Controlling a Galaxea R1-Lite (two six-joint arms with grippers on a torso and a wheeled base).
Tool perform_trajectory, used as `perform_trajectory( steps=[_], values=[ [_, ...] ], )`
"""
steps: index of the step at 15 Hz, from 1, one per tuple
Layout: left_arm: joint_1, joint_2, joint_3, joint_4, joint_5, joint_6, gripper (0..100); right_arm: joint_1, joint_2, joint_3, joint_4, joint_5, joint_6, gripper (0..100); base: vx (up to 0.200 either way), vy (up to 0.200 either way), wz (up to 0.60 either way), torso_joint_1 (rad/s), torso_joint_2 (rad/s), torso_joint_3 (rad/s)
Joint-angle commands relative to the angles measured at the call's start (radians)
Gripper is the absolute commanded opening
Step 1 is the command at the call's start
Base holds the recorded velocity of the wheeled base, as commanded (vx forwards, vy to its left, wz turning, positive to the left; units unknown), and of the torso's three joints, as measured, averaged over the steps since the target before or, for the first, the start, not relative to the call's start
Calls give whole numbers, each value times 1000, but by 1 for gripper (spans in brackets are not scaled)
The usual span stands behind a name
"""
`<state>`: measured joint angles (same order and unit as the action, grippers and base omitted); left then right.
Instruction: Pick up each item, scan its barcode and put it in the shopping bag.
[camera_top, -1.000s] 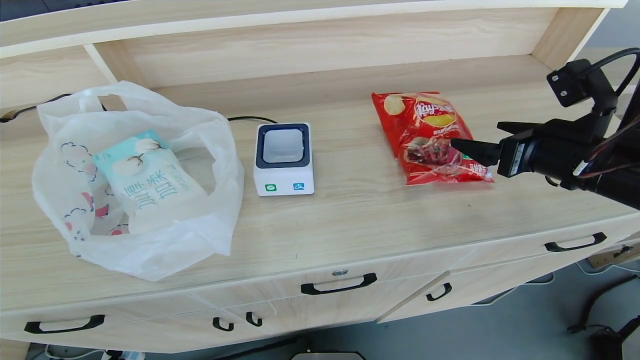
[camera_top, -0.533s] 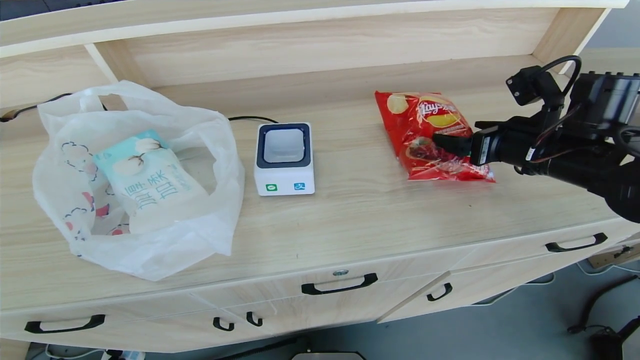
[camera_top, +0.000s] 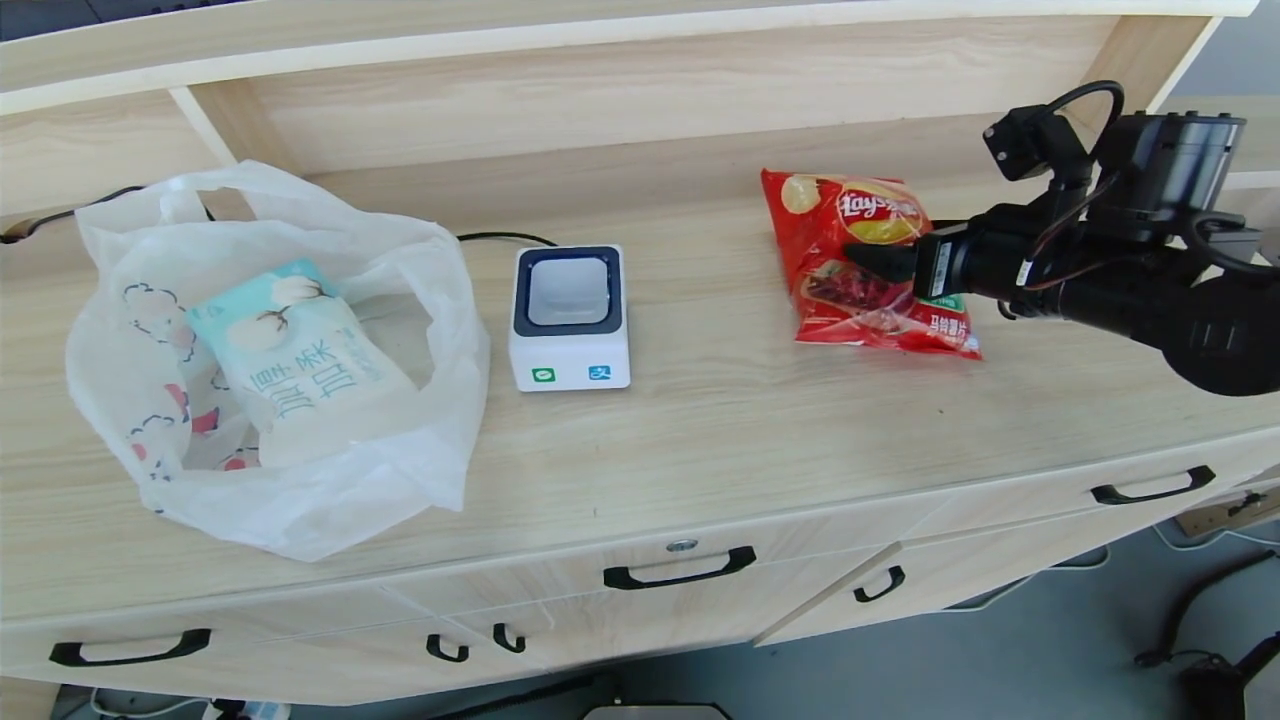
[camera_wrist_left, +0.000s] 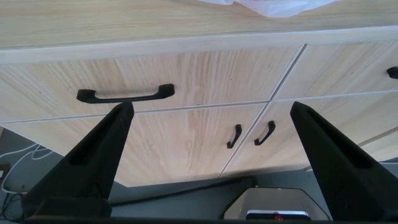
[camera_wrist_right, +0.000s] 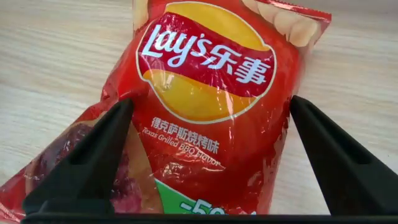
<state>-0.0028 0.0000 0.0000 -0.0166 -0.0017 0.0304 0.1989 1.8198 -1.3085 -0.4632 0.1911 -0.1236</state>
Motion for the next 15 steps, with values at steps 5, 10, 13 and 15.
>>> perform_trajectory(
  steps=[5, 10, 13, 15],
  values=[
    [0, 0, 0, -2, 0, -1, 100, 33, 26, -35, 28, -7, 1, 100, 0, 0, 0, 0, 0, 0],
    [0, 2, 0, -2, 0, -1, 100, 28, 47, -34, 21, -5, 6, 0, 0, 0, 0, 0, 0, 0],
    [0, 2, 0, -2, 0, -1, 100, 28, 47, -52, 23, -4, 7, 0, 0, 0, 0, 0, 0, 0],
    [0, 2, 0, -2, 0, -1, 100, 31, 36, -46, 21, -1, 6, 0, 0, 0, 0, 0, 0, 0]
  ],
)
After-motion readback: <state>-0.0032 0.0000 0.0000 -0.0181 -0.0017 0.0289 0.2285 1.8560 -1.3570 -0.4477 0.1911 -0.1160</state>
